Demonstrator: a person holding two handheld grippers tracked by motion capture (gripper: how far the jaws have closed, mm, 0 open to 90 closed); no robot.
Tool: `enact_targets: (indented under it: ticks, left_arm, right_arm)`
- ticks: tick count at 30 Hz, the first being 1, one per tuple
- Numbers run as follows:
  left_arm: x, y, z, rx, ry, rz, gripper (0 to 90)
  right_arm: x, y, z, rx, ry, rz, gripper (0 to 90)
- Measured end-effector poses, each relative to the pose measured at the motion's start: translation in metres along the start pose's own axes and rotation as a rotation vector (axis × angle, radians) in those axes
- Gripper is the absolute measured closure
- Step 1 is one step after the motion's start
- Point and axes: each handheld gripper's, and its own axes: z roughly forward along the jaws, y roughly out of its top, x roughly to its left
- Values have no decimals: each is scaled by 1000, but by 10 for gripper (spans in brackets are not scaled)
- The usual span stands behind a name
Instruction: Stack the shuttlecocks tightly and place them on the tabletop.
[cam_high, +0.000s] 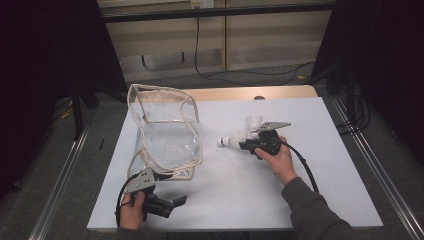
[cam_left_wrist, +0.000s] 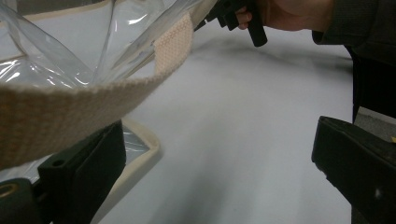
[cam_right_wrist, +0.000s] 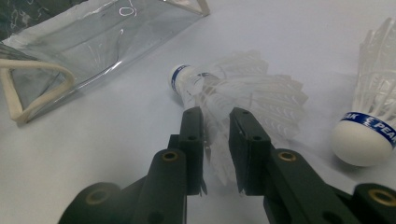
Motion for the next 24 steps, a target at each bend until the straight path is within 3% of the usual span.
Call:
enact_targets:
  ticks: [24]
  left_arm:
    - [0, 0, 0, 3, 7, 1, 31]
  right_arm:
    - [-3, 0, -10, -14, -41, -11, 633]
